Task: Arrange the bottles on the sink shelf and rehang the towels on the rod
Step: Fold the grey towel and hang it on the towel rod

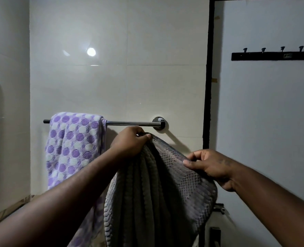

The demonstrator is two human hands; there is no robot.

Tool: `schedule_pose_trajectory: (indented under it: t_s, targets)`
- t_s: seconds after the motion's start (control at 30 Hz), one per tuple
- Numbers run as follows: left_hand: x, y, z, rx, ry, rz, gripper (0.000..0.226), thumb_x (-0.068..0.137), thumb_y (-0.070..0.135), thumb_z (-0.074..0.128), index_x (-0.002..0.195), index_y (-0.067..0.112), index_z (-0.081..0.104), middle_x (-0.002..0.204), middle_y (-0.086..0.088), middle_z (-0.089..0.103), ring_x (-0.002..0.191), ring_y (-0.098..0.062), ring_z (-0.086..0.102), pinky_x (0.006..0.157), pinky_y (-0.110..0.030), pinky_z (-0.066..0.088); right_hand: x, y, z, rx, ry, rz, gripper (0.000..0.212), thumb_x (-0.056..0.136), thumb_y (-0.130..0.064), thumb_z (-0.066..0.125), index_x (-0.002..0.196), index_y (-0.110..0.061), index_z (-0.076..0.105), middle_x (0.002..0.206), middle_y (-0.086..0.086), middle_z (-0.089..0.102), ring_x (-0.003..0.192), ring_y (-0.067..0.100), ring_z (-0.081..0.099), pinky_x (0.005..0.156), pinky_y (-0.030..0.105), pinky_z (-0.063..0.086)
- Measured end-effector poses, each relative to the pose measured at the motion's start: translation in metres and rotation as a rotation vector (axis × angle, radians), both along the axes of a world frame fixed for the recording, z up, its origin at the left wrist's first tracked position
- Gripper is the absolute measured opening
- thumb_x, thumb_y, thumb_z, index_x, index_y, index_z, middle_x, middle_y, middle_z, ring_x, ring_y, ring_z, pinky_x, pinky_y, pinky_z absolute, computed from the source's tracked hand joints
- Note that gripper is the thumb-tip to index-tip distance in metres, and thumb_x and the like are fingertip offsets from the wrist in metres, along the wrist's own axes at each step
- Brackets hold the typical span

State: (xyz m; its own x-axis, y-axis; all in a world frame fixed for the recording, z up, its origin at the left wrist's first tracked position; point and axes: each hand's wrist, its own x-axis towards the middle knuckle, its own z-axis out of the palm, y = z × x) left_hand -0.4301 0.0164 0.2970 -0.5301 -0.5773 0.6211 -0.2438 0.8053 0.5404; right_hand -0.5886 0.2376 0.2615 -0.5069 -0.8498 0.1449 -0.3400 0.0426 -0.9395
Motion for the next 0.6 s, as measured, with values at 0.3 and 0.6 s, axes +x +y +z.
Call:
schedule_pose_trajectory:
  t_s: [0.3,0.6]
  targets:
    - [0.013,-0.007,0.003,0.033,0.012,0.152,0.031,0.092,0.052,0.065,0.092,0.022,0.071,0.09,-0.003,0.073,0.094,-0.027,0.07,0.085,-0.035,0.055,-0.017,0.026,-0.014,-0.118,-0.142,-0.145,0.025,0.083,-0.011,0.078,0.104,0.001,0.072,0.085,0.009,0.07,0.066,0.012,0.056,0.053,0.024,0.045]
    - [-0.008,0.048,0.018,0.199,-0.081,-0.086,0.051,0.084,0.054,0.077,0.114,0.018,0.055,0.086,0.0,0.064,0.074,-0.014,0.059,0.061,-0.028,0.041,0.026,-0.006,0.011,-0.297,-0.158,-0.01,0.012,0.081,-0.003,0.077,0.084,-0.005,0.066,0.073,0.004,0.068,0.062,0.01,0.065,0.057,0.02,0.055]
